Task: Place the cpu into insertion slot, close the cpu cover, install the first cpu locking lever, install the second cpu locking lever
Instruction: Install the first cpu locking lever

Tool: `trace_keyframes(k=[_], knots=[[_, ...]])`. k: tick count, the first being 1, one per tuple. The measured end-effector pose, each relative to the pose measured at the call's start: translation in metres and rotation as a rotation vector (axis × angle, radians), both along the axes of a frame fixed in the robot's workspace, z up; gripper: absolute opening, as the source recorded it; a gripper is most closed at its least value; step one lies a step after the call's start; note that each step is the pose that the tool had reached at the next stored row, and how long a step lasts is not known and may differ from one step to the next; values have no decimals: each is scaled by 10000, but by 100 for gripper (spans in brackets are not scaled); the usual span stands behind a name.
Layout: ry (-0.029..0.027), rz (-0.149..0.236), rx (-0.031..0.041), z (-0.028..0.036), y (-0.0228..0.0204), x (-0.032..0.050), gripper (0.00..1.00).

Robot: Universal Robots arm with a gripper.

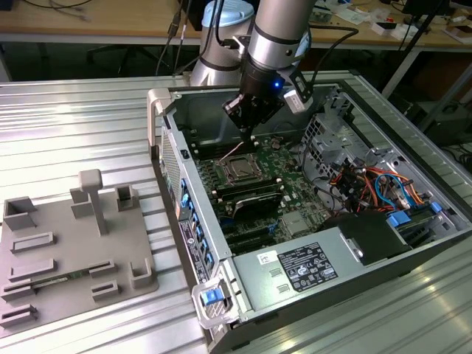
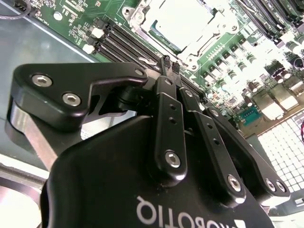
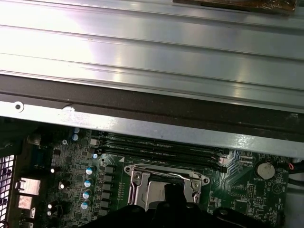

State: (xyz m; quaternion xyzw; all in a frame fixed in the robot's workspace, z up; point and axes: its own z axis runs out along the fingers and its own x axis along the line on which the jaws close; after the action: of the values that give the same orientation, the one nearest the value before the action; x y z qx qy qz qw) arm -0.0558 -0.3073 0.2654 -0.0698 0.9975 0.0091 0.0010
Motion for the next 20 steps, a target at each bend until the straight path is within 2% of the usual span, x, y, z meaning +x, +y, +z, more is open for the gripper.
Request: trace_keyframes(k=[20], knots=[[0, 94, 4, -44, 0, 0, 11]])
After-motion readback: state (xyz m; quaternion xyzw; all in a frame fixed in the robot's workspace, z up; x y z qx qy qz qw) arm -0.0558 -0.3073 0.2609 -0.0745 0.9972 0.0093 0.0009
